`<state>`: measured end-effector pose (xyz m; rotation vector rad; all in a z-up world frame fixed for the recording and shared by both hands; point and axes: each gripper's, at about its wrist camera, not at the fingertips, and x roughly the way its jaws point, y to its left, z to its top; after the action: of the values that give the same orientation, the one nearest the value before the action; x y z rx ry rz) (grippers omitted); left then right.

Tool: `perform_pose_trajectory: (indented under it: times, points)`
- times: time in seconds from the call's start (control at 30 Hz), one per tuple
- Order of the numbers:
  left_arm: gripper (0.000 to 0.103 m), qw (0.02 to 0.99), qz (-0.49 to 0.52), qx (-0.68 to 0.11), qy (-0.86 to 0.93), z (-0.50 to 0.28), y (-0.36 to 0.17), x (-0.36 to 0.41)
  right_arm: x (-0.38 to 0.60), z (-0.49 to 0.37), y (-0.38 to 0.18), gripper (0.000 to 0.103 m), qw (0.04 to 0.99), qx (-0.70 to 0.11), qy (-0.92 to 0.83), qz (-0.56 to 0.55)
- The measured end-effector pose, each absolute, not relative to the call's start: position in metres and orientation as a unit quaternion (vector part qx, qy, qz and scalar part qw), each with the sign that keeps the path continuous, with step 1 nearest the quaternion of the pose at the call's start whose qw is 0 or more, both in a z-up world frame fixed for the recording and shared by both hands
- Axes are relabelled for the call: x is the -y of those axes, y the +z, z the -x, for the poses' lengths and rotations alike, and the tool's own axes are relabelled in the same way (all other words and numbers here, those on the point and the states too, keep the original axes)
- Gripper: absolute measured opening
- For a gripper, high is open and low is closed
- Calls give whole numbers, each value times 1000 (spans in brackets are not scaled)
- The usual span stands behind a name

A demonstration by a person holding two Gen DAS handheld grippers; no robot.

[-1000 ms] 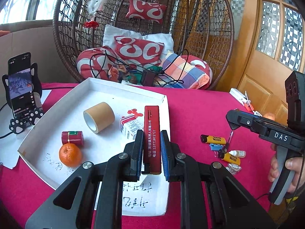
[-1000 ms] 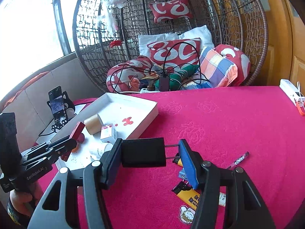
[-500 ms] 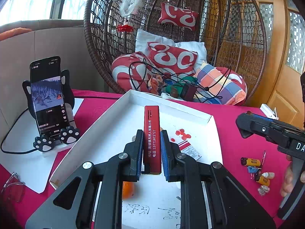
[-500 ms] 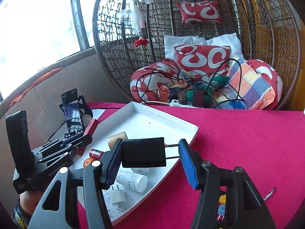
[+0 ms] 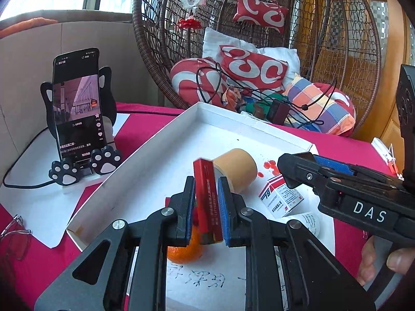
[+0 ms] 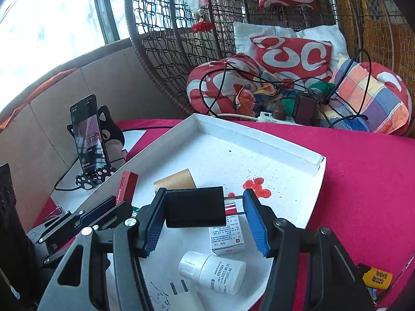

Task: Organize rigid objects
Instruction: 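Lower red lighter and black charger plug into the tray and open both tools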

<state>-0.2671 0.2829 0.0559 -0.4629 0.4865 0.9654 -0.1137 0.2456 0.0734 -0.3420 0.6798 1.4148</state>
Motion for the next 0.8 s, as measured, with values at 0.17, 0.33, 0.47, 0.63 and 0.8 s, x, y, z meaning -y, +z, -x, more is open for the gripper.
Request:
perform_pose_trajectory:
  times: [0.17, 0.33, 0.47, 0.63, 0.8]
  points:
    - [17, 829, 218, -221, 465, 270, 60, -281, -243, 114, 68, 60, 700, -308, 626, 152]
    - [65, 817, 224, -214, 486, 275, 62, -279, -231, 112, 71, 84, 706, -303, 624, 141]
    - [103, 802, 239, -196, 512, 287, 64, -278, -209, 101, 77, 103, 726, -290, 613, 115]
    - [103, 807, 241, -183, 508, 291, 71, -267, -173, 90, 84, 103, 748, -271, 601, 77]
    - [103, 817, 225, -187, 496, 281, 79, -253, -147, 82, 93, 103, 760, -257, 594, 60]
